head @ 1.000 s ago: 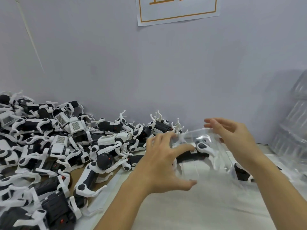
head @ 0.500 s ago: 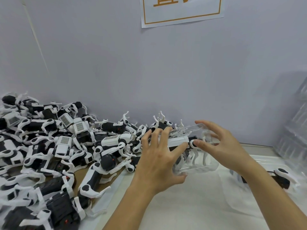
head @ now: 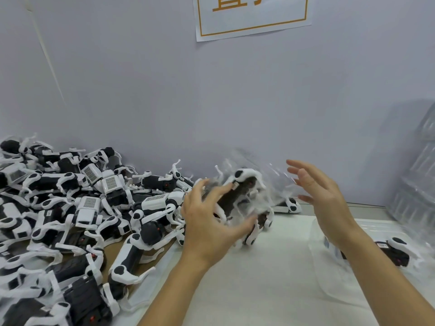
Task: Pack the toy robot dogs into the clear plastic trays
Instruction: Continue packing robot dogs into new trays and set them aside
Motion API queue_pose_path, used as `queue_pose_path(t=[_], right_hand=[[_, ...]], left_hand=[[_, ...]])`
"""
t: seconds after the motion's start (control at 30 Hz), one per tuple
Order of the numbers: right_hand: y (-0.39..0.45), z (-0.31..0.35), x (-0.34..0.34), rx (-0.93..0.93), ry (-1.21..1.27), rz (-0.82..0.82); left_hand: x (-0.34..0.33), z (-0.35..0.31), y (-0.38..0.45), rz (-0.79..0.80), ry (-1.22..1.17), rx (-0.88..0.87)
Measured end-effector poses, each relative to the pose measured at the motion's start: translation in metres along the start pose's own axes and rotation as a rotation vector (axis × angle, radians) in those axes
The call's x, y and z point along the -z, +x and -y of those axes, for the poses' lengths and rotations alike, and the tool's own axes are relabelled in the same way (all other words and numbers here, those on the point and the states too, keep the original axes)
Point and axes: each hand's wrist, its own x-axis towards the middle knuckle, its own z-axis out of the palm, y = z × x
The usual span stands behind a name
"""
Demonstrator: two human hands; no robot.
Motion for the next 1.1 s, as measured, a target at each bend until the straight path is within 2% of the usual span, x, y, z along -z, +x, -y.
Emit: queue_pose_path(t=[0.07, 0.23, 0.33, 0.47, 0.53, 0.67, 0.8, 0.93, 1.1], right_hand=[[0.0, 0.0, -0.002, -0.019, 0.036, -0.008], [-0.003, 0.0, -0.019, -0.009, -0.01, 0.063], [-0.007, 0.001, -0.038, -0.012, -0.08, 0.147], [-0.014, 0.001, -0.054, -0.004, -0.112, 0.209], [-0.015, 0.004, -0.053, 0.007, -0.065, 0.206], [-0.013, 0.01, -0.047, 0.043, 0.011, 0.267], [-0.014, 0.013, -0.046, 0.024, 0.061, 0.317], [-0.012, 0.015, -0.04, 0.007, 0.126, 0.377], [-0.008, 0.012, -0.029, -0.011, 0.16, 0.366]], left_hand=[[0.005, 0.001, 0.004, -0.074, -0.266, 0.13], [0.017, -0.002, 0.01, -0.092, -0.786, 0.35], [0.023, -0.003, 0.009, -0.023, -1.048, 0.487], [0.025, 0.008, 0.004, 0.075, -1.453, 0.781], [0.024, 0.012, 0.002, 0.166, -1.575, 0.794], [0.025, 0.021, 0.001, 0.326, -1.722, 0.721], [0.026, 0.025, 0.001, 0.469, -1.762, 0.663], [0.024, 0.028, 0.0, 0.508, -1.75, 0.685], [0.023, 0.03, 0.0, 0.536, -1.703, 0.667]])
